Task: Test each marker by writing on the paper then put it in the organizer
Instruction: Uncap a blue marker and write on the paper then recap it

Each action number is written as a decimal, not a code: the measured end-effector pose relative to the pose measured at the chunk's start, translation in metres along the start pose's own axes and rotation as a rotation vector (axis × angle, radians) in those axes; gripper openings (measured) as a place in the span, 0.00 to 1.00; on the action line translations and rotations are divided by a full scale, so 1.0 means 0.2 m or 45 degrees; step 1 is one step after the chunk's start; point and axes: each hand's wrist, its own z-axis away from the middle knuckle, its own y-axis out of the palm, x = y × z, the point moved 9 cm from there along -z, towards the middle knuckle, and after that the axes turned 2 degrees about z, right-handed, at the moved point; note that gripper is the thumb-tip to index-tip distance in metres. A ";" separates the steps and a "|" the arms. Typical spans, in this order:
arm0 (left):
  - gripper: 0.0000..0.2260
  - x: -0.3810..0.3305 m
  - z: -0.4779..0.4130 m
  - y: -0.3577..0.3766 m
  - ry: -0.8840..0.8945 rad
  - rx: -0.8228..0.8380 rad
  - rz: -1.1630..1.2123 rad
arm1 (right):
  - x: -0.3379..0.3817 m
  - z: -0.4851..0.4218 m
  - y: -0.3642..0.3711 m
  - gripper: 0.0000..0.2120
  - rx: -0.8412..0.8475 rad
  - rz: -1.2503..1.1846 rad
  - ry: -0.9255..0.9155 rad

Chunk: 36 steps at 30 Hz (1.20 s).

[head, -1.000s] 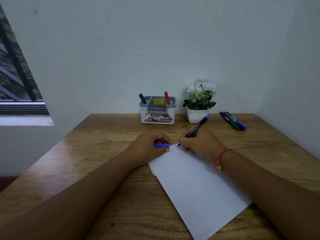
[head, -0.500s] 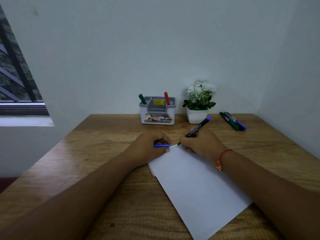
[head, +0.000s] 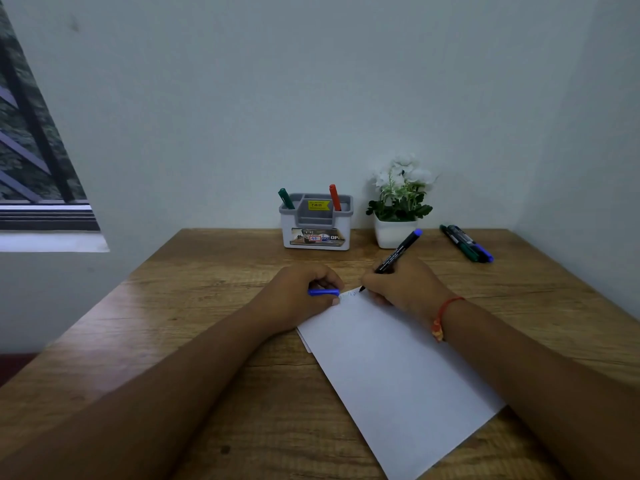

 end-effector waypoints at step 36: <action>0.10 -0.02 0.01 -0.01 0.004 0.005 0.015 | -0.06 -0.04 -0.03 0.07 -0.045 0.022 0.027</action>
